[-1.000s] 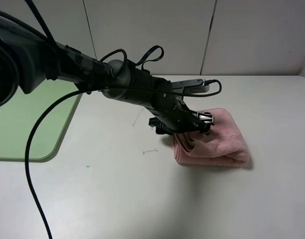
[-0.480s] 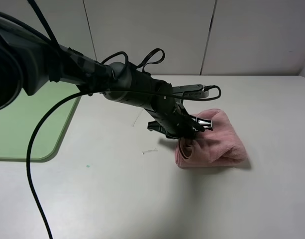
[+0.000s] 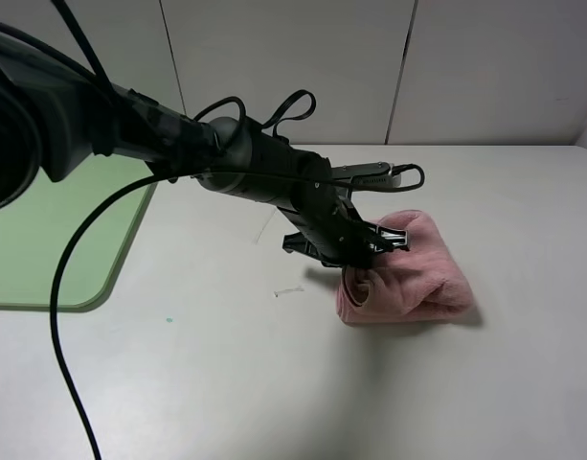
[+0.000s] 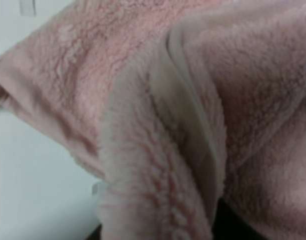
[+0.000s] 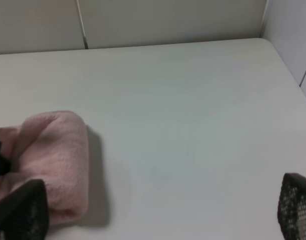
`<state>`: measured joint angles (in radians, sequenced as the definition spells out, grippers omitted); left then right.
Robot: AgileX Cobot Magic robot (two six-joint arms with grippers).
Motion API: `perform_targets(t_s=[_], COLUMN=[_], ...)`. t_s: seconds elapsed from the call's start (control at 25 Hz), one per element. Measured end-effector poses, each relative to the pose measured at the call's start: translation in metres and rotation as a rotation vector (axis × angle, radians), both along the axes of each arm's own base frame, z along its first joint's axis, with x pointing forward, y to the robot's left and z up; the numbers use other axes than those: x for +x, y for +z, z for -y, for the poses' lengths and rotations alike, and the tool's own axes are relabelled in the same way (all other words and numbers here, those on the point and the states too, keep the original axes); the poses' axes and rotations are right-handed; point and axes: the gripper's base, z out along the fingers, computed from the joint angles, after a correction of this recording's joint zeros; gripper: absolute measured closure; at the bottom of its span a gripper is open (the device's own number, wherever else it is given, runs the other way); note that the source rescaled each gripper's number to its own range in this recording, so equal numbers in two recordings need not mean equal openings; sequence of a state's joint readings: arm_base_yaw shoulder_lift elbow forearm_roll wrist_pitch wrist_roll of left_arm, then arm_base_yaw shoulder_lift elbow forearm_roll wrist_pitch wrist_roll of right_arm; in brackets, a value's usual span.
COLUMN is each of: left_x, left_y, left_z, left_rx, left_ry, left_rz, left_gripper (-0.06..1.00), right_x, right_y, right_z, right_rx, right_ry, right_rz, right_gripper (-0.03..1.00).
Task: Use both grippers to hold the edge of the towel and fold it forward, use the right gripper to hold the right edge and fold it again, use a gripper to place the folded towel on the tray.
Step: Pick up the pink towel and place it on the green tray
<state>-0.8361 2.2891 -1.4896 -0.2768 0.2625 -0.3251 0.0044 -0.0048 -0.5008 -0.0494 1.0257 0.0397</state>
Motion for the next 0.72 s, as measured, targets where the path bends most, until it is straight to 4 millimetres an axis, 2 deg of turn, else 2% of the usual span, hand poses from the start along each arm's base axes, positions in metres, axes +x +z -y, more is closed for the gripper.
perform_targets(t_s=[0.32,0.72], left_x=[0.005,0.028], left_y=[0.023,0.063], left_z=[-0.027,-0.073], left_rx=[0.128,0.246], left_ry=[-0.047,-0.039], left_rz=[-0.062,-0.035], left_gripper=[0.79,0.80], right_x=[0.000,0.000], right_y=[0.000,0.000], right_z=[0.000,0.000], right_rx=[0.000,0.000], right_ry=[0.000,0.000], right_rz=[0.000,0.000], right_gripper=[-0.03,-0.03])
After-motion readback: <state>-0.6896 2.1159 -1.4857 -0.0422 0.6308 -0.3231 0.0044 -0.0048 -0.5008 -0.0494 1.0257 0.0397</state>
